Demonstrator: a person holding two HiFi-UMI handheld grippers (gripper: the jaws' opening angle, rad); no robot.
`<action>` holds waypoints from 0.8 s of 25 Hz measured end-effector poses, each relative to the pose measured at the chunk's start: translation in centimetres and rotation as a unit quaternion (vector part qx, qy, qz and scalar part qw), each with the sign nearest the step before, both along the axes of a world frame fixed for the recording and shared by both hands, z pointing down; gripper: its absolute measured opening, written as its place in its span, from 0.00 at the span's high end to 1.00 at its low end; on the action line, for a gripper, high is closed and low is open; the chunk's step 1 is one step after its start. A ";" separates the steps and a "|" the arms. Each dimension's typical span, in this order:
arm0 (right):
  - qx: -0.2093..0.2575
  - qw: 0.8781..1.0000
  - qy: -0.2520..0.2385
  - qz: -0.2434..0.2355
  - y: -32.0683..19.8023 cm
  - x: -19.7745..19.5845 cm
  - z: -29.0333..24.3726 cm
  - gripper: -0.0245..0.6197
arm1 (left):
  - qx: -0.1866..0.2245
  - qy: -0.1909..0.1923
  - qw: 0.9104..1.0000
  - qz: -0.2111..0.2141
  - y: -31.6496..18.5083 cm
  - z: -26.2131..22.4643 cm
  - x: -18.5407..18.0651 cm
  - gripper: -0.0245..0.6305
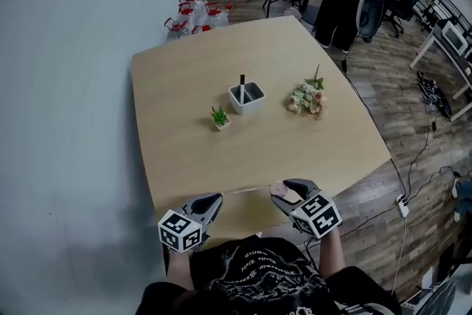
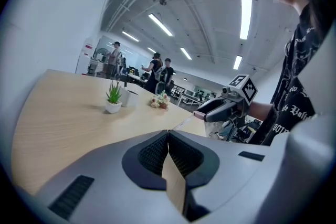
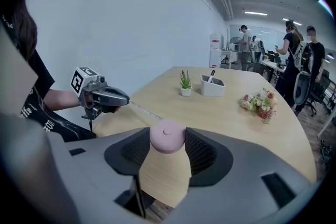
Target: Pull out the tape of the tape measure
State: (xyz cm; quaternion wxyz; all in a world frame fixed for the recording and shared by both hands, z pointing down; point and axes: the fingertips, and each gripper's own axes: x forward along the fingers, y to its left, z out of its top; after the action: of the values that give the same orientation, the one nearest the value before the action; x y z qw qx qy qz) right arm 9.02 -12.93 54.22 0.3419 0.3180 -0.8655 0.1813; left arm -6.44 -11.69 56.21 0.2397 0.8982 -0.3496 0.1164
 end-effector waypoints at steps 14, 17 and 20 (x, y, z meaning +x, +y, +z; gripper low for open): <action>0.010 0.999 0.006 0.053 -1.4 2.0 -0.3 0.61 | -0.014 -0.003 0.998 -0.057 -0.7 1.1 -3.2 0.95; 0.010 0.998 0.018 0.066 -1.6 2.9 0.2 0.61 | -0.022 -0.006 0.998 -0.066 -0.7 1.4 -3.7 0.95; 0.011 0.996 0.025 0.081 -1.8 4.0 0.5 0.61 | -0.032 -0.007 0.996 -0.082 -0.5 1.9 -4.5 0.95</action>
State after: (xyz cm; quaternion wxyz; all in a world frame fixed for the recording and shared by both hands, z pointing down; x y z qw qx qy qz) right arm 12.97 -14.74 54.70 0.3444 0.3953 -0.8299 0.1908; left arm -10.94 -12.18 58.12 0.2745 0.8576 -0.4199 0.1131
